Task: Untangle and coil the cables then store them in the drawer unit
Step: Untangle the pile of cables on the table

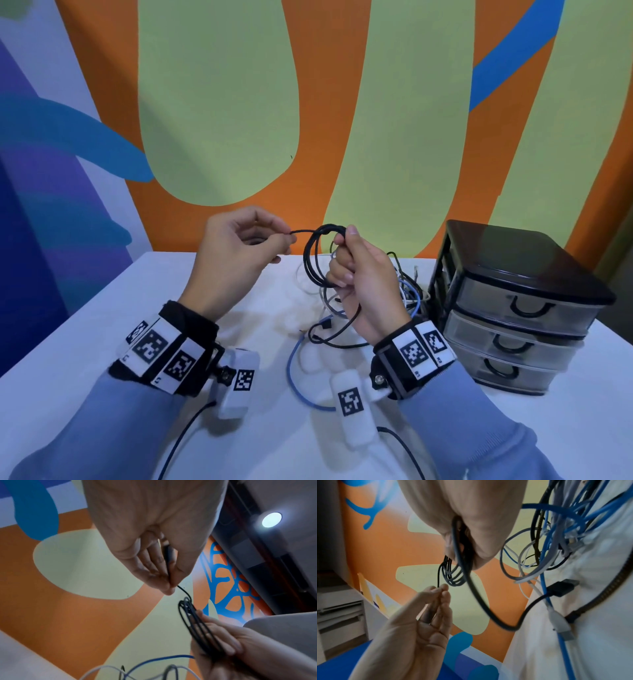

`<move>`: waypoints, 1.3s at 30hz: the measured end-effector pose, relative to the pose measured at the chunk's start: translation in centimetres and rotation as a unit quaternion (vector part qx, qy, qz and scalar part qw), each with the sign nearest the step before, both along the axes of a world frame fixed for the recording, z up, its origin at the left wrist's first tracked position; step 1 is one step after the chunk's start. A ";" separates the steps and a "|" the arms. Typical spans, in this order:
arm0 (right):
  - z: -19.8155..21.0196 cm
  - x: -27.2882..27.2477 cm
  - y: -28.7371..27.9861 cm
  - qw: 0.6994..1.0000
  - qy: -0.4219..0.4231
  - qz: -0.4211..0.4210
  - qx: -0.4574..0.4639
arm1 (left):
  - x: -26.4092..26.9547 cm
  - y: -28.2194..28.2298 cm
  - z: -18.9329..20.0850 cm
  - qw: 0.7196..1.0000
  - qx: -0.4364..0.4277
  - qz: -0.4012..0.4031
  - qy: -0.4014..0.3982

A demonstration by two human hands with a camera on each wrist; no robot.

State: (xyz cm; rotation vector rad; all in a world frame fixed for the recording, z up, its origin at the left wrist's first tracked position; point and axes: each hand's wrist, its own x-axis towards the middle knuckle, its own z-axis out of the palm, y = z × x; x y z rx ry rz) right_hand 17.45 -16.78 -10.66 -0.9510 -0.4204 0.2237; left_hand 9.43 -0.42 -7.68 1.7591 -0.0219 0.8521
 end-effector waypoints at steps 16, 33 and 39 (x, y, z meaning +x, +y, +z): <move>0.3 -1.4 1.0 0.998 0.024 0.021 0.061 | -0.6 -2.6 0.5 0.979 -0.141 -0.109 0.102; 0.3 -1.4 0.7 0.997 -0.005 -0.036 -0.071 | 0.1 -2.8 -0.2 0.961 -0.162 -0.162 0.153; 0.8 -0.9 0.6 0.995 0.063 0.018 0.069 | 0.4 -1.8 -0.7 0.985 0.115 0.017 0.125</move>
